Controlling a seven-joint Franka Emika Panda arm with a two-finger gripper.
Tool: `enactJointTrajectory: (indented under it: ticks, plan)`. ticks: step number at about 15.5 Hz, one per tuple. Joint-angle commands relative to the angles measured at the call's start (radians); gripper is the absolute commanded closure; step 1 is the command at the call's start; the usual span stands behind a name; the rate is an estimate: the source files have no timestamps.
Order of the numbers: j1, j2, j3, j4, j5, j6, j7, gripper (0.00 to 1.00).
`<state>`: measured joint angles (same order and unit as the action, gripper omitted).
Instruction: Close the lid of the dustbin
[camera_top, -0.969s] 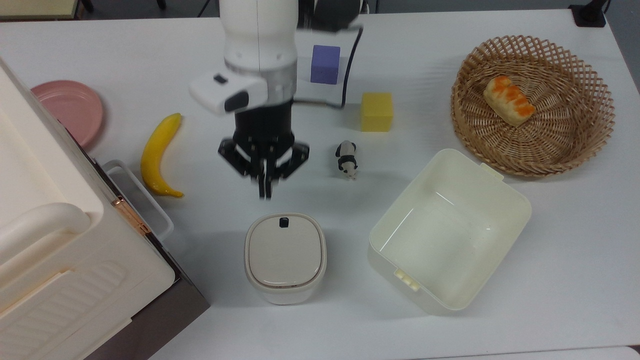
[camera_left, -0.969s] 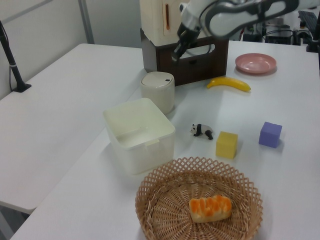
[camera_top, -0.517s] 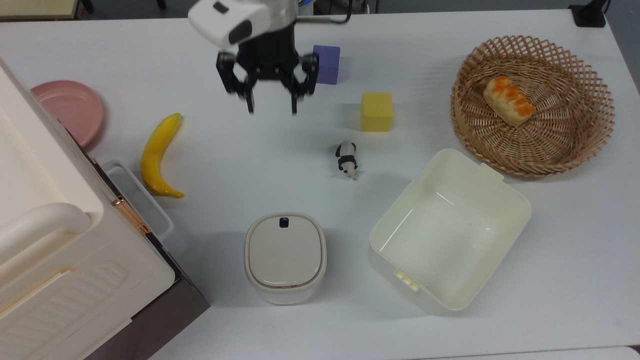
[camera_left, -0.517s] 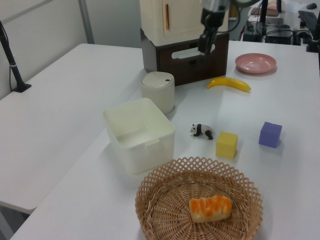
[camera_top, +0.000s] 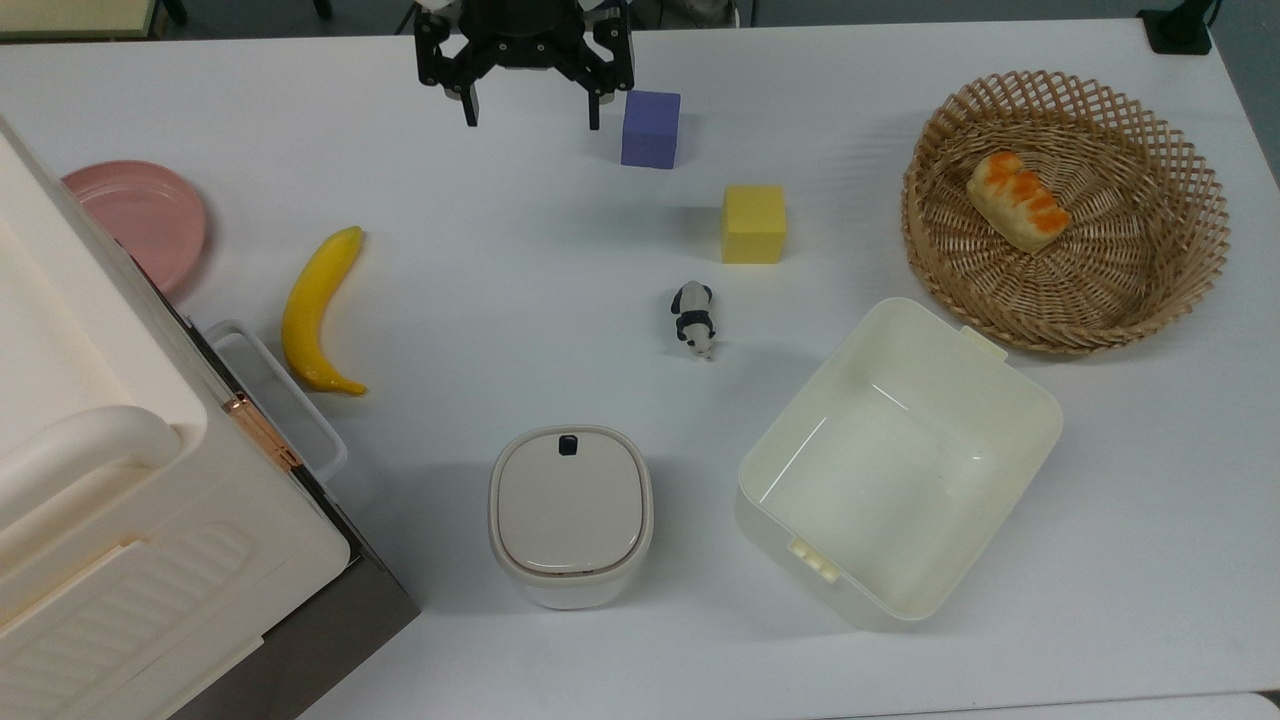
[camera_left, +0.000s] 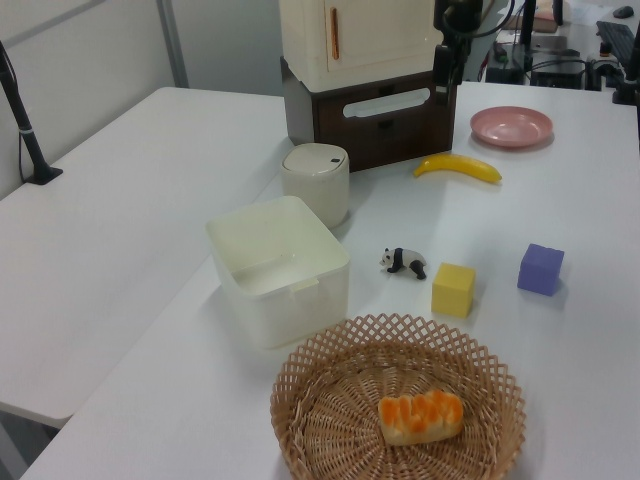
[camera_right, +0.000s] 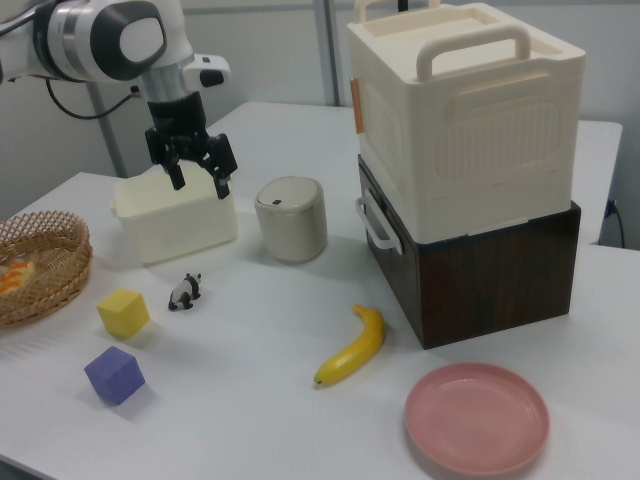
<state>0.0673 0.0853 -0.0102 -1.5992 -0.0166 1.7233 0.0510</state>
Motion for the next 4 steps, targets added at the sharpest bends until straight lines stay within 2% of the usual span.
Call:
enactJointTrajectory:
  ticks: [1, 4]
  plan:
    - [-0.011, -0.025, 0.007, -0.033, 0.021, -0.045, -0.01, 0.0]
    - [-0.008, -0.024, 0.007, -0.034, 0.02, -0.06, -0.01, 0.0]
